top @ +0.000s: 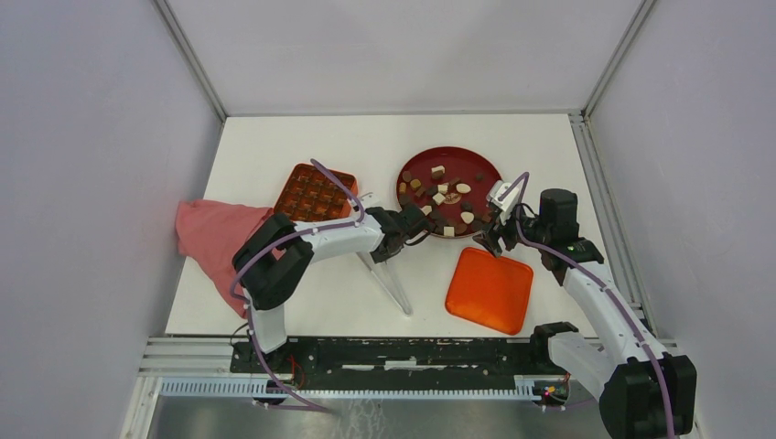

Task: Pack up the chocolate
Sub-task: Pick up the clamp at the center of the board.

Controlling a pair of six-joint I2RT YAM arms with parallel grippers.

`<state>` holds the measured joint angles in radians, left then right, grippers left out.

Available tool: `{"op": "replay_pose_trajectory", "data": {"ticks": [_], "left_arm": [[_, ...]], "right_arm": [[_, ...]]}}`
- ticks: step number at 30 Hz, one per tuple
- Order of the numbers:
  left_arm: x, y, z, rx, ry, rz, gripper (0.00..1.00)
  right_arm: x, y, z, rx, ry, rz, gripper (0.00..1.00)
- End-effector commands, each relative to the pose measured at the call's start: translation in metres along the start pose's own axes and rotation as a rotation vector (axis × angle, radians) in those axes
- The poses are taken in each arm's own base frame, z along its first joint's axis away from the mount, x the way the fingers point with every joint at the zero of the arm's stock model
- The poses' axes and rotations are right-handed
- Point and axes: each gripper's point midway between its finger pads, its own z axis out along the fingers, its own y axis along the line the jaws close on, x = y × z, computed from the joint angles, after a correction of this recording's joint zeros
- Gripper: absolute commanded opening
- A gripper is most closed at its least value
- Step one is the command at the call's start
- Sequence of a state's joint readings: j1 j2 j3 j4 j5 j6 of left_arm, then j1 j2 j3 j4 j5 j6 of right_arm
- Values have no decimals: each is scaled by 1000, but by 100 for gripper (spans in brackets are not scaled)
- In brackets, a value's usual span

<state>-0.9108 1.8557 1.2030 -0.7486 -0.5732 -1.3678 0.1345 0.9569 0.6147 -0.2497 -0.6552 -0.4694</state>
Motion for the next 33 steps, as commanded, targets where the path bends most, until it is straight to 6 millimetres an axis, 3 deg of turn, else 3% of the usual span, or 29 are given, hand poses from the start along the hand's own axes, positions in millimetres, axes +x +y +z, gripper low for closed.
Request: {"op": "replay_pose_trajectory", "data": {"ticks": [1, 9, 13, 17, 20, 28, 33], "left_arm": [[-6, -4, 0, 22, -22, 22, 34], [6, -9, 1, 102, 17, 17, 24], [1, 1, 1, 66, -4, 42, 23], [-5, 0, -8, 94, -30, 90, 13], [-8, -10, -27, 144, -59, 173, 2], [-16, -26, -81, 243, -127, 283, 2], [-12, -56, -125, 500, -165, 388, 2]], "right_arm": [[-6, 2, 1, -16, -33, -5, 75], [-7, 4, 1, -31, -37, 0, 75], [-7, 5, 1, -35, -40, 0, 75], [-8, 5, 1, -38, -43, 0, 75], [-8, 6, 1, -40, -45, 2, 75], [-10, 11, 2, -70, -55, 12, 76], [-16, 29, 4, -176, -96, 46, 76]]}}
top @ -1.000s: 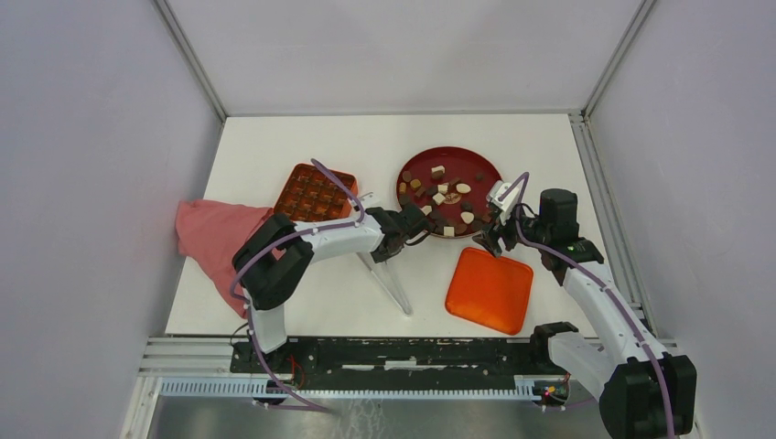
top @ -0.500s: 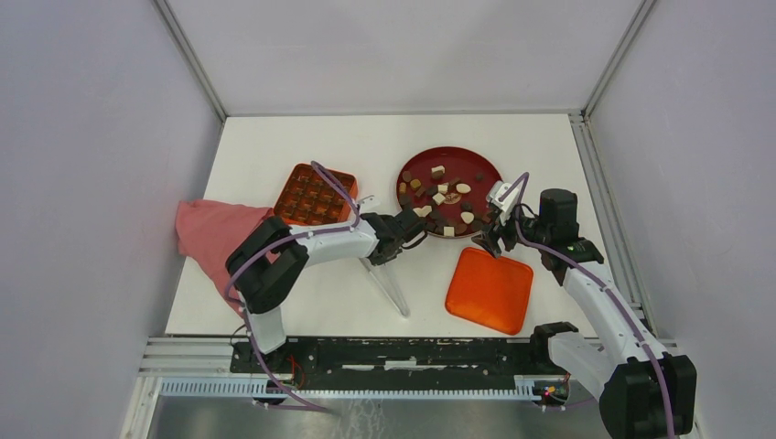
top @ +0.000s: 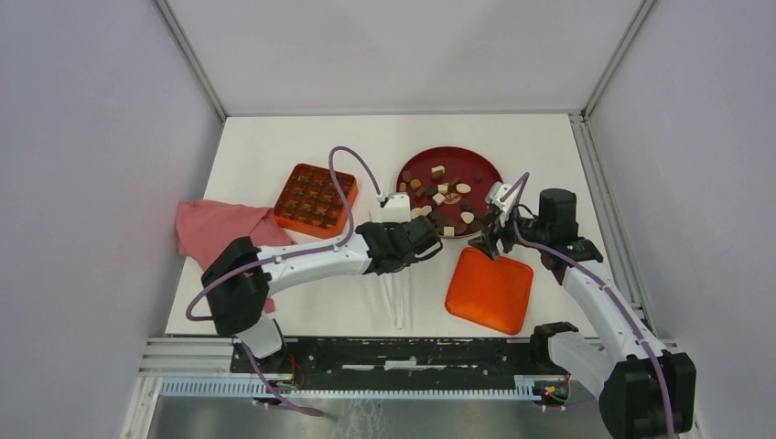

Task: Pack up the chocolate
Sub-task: Pick up the clamp at the center of the board.

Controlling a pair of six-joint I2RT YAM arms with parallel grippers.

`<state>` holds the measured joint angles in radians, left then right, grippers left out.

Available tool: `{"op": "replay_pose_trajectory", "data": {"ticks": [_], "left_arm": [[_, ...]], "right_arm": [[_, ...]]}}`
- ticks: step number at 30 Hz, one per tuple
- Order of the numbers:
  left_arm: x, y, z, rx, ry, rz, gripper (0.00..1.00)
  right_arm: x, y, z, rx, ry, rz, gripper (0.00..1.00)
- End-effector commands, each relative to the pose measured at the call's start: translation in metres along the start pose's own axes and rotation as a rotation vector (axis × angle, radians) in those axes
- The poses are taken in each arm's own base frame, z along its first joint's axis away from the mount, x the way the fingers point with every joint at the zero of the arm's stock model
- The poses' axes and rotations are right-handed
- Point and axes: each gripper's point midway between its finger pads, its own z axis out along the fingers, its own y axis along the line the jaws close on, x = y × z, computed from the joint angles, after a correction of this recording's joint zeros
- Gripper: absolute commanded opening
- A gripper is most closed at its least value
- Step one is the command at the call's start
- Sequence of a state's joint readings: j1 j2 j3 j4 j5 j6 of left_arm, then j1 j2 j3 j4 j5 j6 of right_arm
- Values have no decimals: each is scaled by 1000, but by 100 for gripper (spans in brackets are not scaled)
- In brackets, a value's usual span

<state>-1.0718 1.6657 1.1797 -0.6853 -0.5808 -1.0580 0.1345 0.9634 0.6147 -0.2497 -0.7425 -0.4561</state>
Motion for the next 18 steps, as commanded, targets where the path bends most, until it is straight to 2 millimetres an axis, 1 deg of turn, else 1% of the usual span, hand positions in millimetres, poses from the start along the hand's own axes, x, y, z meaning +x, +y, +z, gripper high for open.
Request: {"op": "replay_pose_trajectory", "data": {"ticks": [1, 2, 4, 5, 6, 7, 8, 9, 11, 14, 15, 18], "left_arm": [[-35, -40, -42, 279, -140, 111, 2], [-36, -46, -47, 349, -165, 138, 2], [-37, -63, -68, 555, -217, 202, 2], [-38, -74, -86, 694, -259, 226, 2], [-37, -82, -109, 846, -307, 248, 2], [-32, -81, -121, 947, -360, 265, 2], [-39, -81, -139, 1028, -421, 246, 2], [-46, -80, -151, 1063, -462, 237, 2], [-51, -82, -159, 1077, -479, 257, 2], [-49, -94, -176, 1182, -478, 261, 2], [-51, -98, -182, 1218, -482, 248, 2], [-58, -107, -193, 1315, -483, 187, 2]], "right_arm": [[-12, 22, 4, -139, -73, 39, 75], [-14, 27, 4, -172, -86, 47, 75], [-19, 38, 4, -236, -116, 58, 76], [-22, 43, 3, -271, -136, 59, 76], [-27, 49, 1, -306, -159, 56, 76], [-31, 54, -1, -332, -179, 51, 77], [-35, 59, -3, -360, -201, 43, 76], [-40, 63, -6, -380, -224, 32, 77], [-49, 69, -10, -410, -269, 51, 77], [-66, 77, -17, -454, -341, 59, 77], [-68, 79, -19, -467, -347, 78, 77], [-82, 78, -22, -470, -374, 111, 76]]}}
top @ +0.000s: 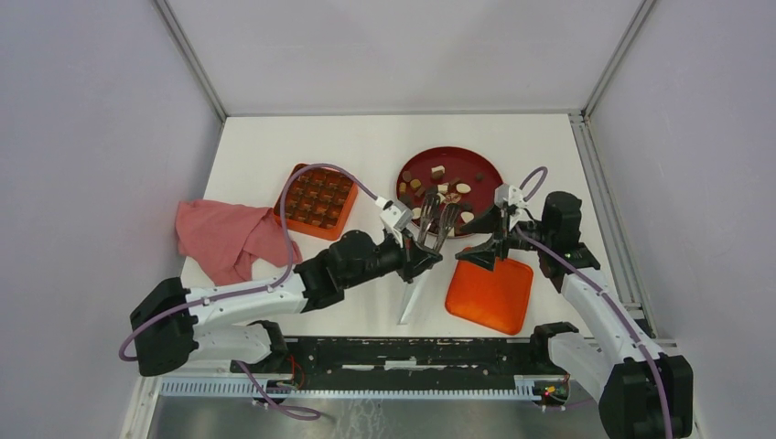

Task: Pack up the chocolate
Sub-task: Pick up the clamp at the center of the board.

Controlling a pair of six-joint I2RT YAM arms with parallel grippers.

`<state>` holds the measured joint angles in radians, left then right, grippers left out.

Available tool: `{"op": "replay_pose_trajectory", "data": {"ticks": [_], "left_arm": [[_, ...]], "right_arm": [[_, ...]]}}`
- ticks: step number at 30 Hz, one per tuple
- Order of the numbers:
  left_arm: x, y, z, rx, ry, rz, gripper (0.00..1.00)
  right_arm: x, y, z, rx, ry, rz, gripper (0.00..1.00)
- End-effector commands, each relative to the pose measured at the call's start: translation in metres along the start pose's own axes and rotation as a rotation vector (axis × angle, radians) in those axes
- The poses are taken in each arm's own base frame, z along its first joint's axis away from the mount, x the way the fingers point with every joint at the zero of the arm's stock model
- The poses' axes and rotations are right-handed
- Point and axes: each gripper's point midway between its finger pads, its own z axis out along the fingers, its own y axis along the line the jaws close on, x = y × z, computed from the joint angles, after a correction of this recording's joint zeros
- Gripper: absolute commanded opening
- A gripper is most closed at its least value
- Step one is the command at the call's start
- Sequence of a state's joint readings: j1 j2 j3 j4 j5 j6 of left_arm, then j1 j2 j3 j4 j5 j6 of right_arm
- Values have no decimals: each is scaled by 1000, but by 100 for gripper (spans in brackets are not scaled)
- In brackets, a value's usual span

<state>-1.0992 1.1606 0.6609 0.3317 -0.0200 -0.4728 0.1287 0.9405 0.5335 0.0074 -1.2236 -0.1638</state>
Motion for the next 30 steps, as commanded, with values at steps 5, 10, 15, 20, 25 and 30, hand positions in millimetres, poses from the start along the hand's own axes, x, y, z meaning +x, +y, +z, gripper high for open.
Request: {"op": "replay_pose_trajectory", "data": {"ticks": [5, 10, 15, 20, 25, 30], "left_arm": [[-84, -43, -3, 382, -289, -109, 2], [-99, -47, -1, 468, -304, -118, 2], [-103, -55, -6, 526, -322, -123, 2], [-108, -66, -21, 628, -363, -158, 2], [-109, -72, -24, 681, -369, -190, 2], [-107, -71, -16, 687, -351, -203, 2]], "right_arm": [[-68, 16, 2, -91, -131, 13, 76], [-103, 28, 4, -135, -193, 41, 75], [-135, 39, 4, -168, -270, 92, 74], [-147, 32, 9, -162, -298, 232, 70], [-162, 55, 6, -233, -345, 246, 65], [-172, 67, 8, -259, -358, 240, 59]]}}
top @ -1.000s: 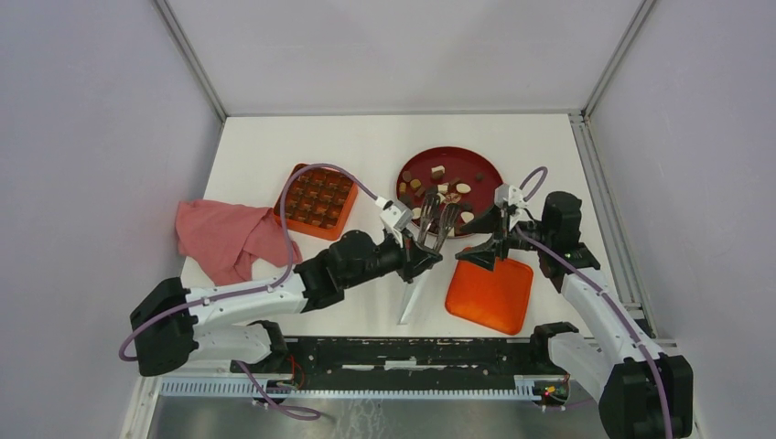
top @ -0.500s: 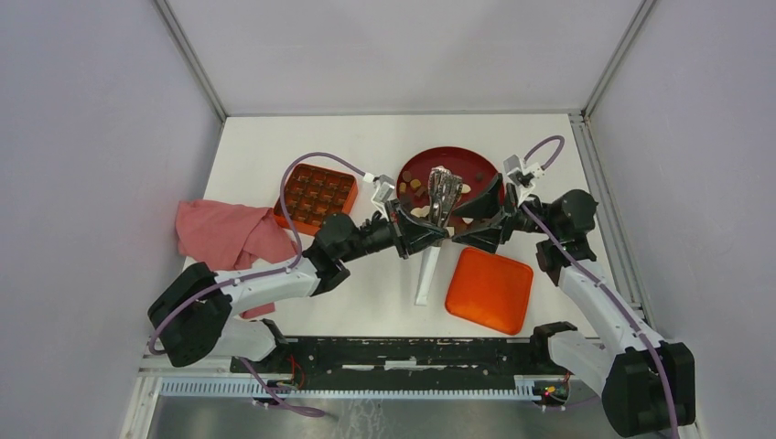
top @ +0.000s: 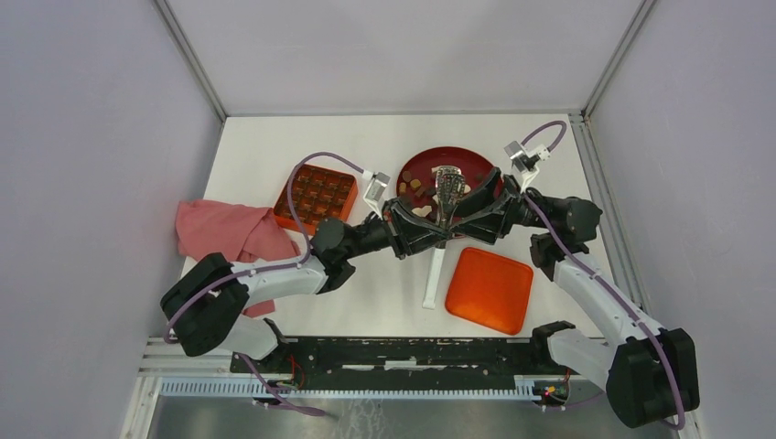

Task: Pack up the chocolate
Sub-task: Pick up the clamp at the center of the board.

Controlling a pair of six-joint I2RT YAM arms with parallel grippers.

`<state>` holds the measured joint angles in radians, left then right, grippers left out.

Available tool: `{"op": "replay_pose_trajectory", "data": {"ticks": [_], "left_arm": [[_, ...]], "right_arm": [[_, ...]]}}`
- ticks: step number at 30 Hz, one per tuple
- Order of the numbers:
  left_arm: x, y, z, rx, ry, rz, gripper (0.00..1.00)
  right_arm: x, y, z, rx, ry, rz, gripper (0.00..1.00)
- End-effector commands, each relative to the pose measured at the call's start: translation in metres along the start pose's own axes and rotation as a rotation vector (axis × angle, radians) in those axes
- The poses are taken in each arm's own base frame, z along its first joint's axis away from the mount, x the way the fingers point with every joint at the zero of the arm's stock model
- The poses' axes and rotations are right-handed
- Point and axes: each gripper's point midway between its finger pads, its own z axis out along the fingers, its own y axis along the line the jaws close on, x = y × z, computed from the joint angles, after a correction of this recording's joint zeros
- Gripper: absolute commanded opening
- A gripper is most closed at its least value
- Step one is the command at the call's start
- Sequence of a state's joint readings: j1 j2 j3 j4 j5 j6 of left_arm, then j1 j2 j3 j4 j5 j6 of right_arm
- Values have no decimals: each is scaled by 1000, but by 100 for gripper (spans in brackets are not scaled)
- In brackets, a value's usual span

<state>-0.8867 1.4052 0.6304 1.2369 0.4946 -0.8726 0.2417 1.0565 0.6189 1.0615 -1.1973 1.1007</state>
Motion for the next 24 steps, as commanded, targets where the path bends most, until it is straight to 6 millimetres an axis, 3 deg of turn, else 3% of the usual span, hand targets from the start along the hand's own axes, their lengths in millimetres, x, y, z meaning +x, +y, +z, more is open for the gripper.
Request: {"op": "replay_pose_trajectory", "data": {"ticks": [1, 10, 13, 16, 17, 18, 19, 23, 24], "left_arm": [[-15, -19, 7, 94, -42, -1, 2], [-5, -5, 18, 13, -13, 6, 2], [-2, 0, 21, -29, 0, 20, 2], [-2, 2, 19, -57, -3, 18, 6], [-2, 3, 17, -67, -3, 19, 9], [-1, 4, 14, -77, -2, 22, 16], [-1, 2, 11, -78, -3, 31, 30], [0, -13, -10, -41, -25, 70, 97], [3, -15, -16, -43, -18, 77, 99]], "right_arm": [[-23, 22, 8, -42, -55, -51, 57], [-13, -16, 16, 67, -28, 43, 43], [-10, -19, 18, 66, -23, 61, 28], [-9, -16, 18, 54, -20, 62, 0], [-10, -13, 18, 45, -19, 56, 0], [-12, -10, 17, 36, -22, 49, 0], [-14, -6, 17, 26, -24, 39, 0], [-20, -2, 15, 25, -34, 24, 0], [-20, -2, 14, 23, -35, 23, 0]]}}
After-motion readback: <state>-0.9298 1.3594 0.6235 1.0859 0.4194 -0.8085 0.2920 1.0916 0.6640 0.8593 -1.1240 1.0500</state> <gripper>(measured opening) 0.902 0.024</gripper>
